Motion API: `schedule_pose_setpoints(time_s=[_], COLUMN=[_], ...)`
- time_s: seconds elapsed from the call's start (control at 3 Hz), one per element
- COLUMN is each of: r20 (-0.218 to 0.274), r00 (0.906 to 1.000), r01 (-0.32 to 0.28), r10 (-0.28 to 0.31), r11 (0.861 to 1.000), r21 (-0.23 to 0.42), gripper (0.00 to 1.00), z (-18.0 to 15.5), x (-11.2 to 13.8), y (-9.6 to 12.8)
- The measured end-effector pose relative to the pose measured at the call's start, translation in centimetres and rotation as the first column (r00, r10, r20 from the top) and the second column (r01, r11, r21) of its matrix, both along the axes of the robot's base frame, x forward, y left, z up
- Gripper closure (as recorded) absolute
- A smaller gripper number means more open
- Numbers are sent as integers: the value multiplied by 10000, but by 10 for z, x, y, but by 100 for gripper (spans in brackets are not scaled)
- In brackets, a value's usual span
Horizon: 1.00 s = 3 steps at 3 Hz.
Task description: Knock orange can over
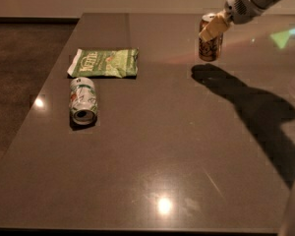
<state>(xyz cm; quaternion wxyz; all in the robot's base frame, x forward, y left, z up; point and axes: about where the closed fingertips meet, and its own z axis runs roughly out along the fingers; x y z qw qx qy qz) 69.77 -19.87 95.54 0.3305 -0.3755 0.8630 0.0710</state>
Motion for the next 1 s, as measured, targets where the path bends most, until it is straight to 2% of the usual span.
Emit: schedule_pose_setpoints(time_s=[0.33,0.67,1.0], r20=[-886,-1701,-2407], r00=[9948,9798,9577], r01=[-617,-1474,-2357], r10=[503,1055,1579], r11=[9894,9552,9101], r21=[-1318,-2565,-3407], gripper=[100,100,100], z=[8,12,8], x=[-24,-48,-67], y=[11,25,37])
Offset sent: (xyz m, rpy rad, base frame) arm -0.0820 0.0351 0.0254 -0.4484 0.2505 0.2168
